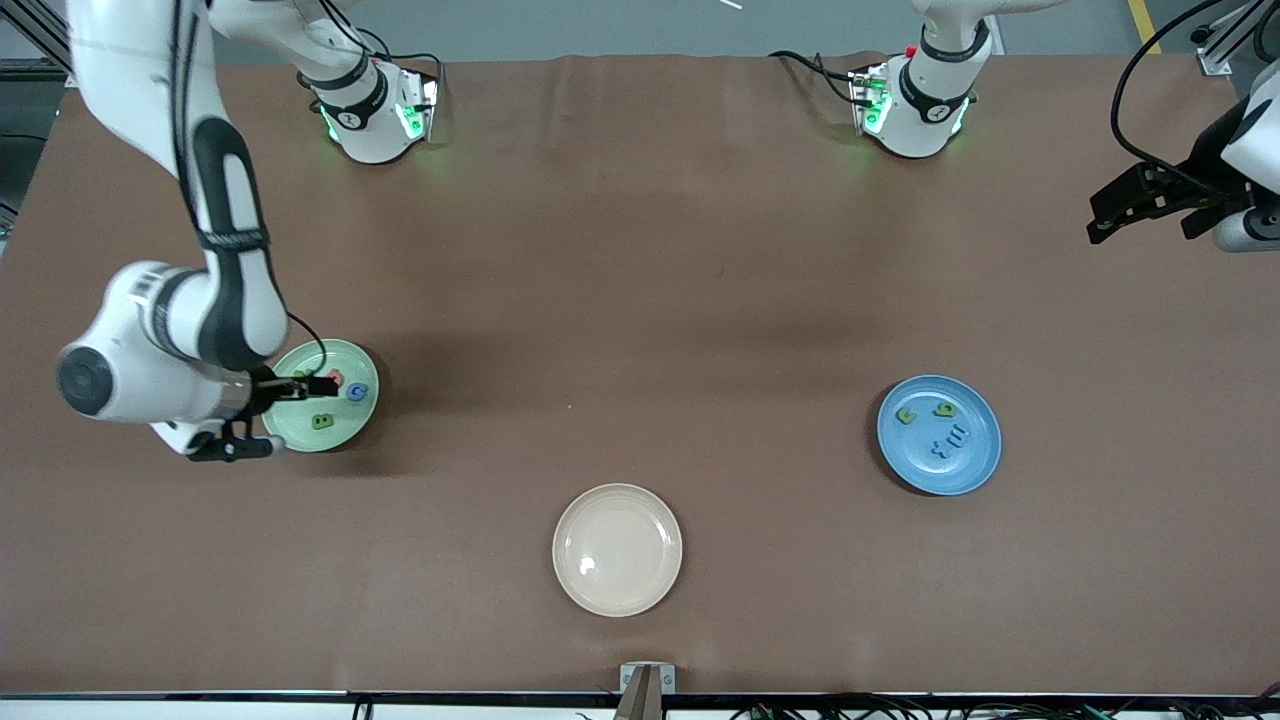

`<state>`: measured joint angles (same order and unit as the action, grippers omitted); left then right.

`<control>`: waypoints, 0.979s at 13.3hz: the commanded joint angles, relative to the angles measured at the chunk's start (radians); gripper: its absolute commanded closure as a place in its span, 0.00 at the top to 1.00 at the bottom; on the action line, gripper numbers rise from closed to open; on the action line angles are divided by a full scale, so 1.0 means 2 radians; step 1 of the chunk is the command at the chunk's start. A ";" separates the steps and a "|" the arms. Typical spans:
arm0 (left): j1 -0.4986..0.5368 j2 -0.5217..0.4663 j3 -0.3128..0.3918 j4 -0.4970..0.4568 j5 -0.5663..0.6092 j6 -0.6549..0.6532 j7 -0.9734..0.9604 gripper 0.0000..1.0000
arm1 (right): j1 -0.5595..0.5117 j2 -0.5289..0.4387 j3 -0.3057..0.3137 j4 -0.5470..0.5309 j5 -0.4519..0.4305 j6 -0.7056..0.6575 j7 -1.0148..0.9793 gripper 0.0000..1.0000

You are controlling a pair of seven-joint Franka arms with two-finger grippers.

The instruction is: Sort upper and lower case letters into plates

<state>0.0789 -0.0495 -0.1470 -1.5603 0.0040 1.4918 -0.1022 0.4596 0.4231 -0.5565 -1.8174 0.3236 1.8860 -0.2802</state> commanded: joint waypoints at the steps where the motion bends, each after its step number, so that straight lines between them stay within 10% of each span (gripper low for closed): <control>1: 0.001 -0.006 0.003 -0.006 -0.010 0.006 0.013 1.00 | 0.022 -0.098 -0.006 -0.027 -0.063 -0.047 0.062 1.00; 6: -0.003 -0.007 0.001 -0.007 -0.004 0.009 0.015 1.00 | 0.049 -0.198 -0.002 0.020 -0.127 -0.152 0.136 1.00; 9: -0.002 -0.012 0.001 -0.015 -0.004 0.008 0.020 1.00 | 0.048 -0.187 -0.005 0.157 -0.138 -0.246 0.152 1.00; 13: -0.003 -0.027 0.000 -0.034 -0.003 0.010 0.020 1.00 | 0.043 -0.186 -0.006 0.175 -0.139 -0.246 0.151 1.00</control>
<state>0.0753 -0.0534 -0.1493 -1.5807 0.0040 1.4975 -0.0906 0.5563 0.0276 -0.5727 -1.4847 0.0604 1.4012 0.0119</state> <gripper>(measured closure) 0.000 0.000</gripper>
